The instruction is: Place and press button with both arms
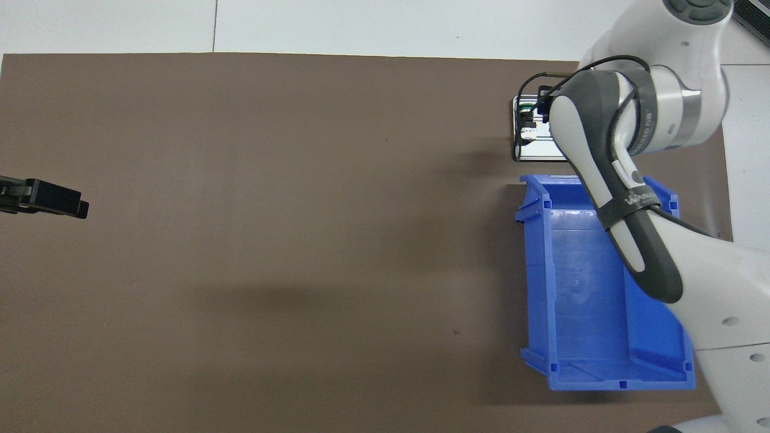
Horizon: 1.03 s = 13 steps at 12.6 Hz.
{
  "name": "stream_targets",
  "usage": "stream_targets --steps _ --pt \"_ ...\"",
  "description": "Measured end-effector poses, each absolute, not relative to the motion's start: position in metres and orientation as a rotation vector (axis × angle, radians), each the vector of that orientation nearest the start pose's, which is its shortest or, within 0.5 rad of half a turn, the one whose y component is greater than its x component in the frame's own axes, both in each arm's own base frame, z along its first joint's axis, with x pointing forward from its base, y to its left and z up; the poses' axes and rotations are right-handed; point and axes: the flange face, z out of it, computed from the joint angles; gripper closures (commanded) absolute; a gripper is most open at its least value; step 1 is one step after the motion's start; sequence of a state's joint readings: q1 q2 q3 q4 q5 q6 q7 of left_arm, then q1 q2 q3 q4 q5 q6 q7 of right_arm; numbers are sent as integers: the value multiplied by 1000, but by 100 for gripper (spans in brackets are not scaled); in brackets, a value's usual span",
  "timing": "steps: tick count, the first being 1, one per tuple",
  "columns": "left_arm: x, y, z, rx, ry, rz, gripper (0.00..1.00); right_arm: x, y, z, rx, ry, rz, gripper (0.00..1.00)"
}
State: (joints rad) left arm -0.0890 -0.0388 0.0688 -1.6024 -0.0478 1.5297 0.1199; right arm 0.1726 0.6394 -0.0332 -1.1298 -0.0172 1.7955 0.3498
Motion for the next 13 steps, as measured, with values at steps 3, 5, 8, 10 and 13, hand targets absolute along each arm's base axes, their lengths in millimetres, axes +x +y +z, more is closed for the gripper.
stream_targets --steps 3,5,8,10,13 --pt "538 -15 627 -3185 225 50 0 703 226 442 -3086 680 -70 100" --pt "538 -15 627 -3185 225 50 0 682 283 442 -3012 928 -76 100" --pt "538 -15 627 -3185 225 50 0 651 344 437 -2889 1301 -57 100" --pt "538 -15 627 -3185 225 50 0 634 380 415 -2782 1573 -66 100" --pt "538 -15 627 -3185 225 50 0 630 399 388 -2569 1907 -76 100"
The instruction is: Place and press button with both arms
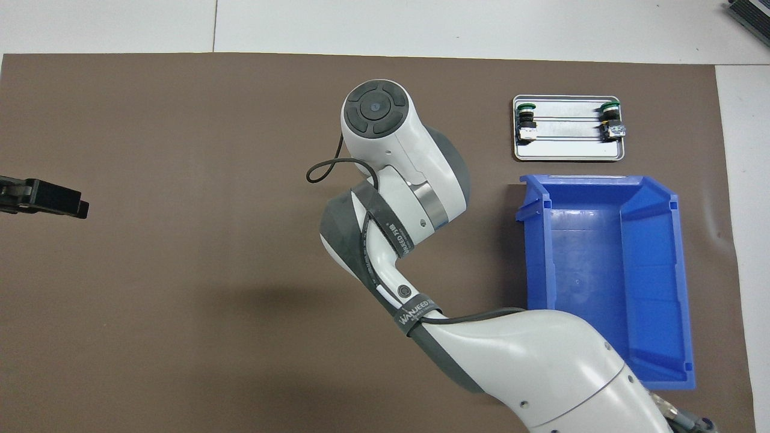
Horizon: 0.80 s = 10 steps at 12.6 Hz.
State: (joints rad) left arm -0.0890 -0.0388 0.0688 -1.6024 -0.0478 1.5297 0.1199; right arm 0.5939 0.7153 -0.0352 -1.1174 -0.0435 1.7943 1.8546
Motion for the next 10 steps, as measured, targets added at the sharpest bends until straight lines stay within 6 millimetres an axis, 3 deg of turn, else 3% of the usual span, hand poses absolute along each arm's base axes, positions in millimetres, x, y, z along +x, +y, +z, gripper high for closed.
stream_targets --steps 3,10 --pt "538 -15 627 -3185 225 50 0 627 415 365 -2418 2088 -83 100" --pt "538 -15 627 -3185 225 50 0 631 424 349 -2186 2253 -40 100"
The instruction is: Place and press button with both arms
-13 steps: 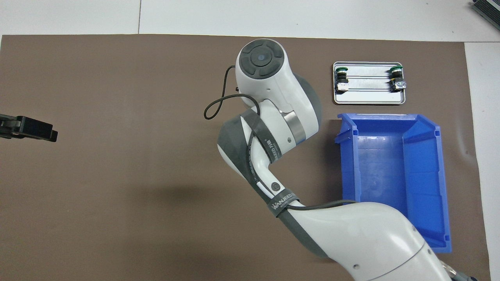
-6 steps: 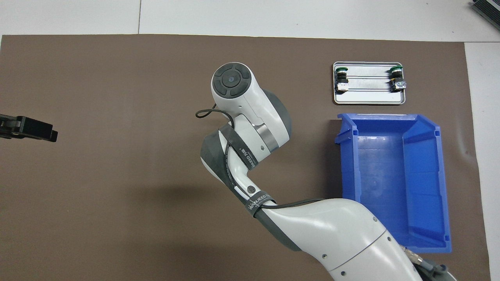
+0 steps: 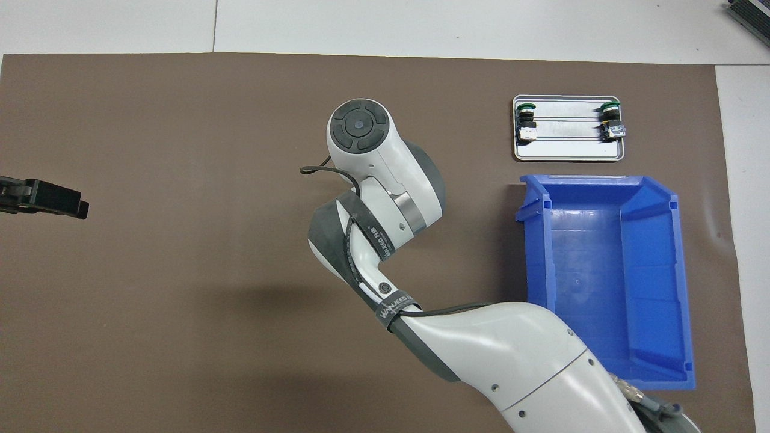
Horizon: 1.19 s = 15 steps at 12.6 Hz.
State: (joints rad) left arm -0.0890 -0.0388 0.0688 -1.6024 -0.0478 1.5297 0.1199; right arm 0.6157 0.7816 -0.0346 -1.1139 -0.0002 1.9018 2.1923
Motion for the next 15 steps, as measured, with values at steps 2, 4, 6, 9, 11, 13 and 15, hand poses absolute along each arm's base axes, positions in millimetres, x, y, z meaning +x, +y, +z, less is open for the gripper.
stream_targets --steps 2,4,6,9,11,13,15 --pt "538 -16 627 -3185 228 50 0 628 424 327 -2188 2286 -34 85" --pt "538 -21 628 -3183 243 45 0 628 423 314 -2196 2297 -31 47" --pt "540 -23 629 -3177 308 11 0 628 423 312 -2198 2299 -30 30" --pt "541 -24 630 -3153 489 -12 0 629 422 314 -2194 2301 -32 29" --pt "542 -27 631 -3130 614 -21 1 632 415 317 -2211 2320 -28 29" --pt "543 -33 632 -3089 784 -46 1 645 392 342 -2262 2299 -15 29" --pt "545 -54 631 -3034 952 -93 1 662 361 387 -2304 2238 19 29"
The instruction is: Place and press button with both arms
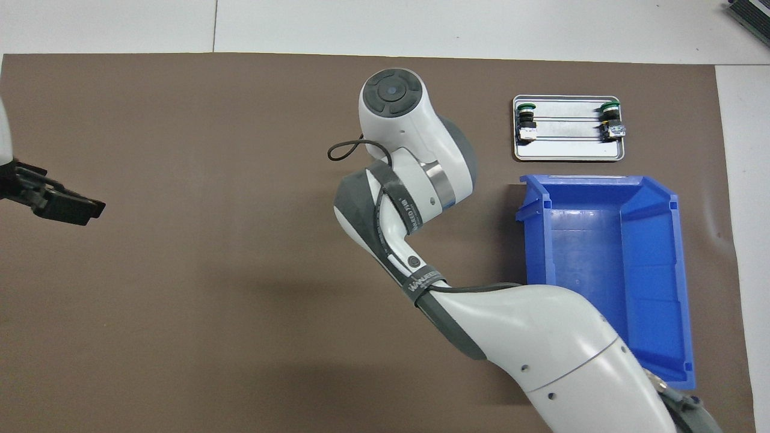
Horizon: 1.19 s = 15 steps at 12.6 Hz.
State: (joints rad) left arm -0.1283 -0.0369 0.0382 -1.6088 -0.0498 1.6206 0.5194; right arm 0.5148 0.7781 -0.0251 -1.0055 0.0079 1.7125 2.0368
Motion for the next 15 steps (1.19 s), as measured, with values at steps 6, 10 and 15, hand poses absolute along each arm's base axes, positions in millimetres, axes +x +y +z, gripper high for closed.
stream_targets --steps 6,10,15 --pt "572 -161 567 -2843 1498 -122 1 668 222 530 -2587 1827 140 28" --pt "593 -241 503 -2754 1641 -204 1 676 161 539 -2778 1509 171 27" --pt "593 -302 464 -2750 1733 -260 4 675 72 577 -2927 1091 129 23"
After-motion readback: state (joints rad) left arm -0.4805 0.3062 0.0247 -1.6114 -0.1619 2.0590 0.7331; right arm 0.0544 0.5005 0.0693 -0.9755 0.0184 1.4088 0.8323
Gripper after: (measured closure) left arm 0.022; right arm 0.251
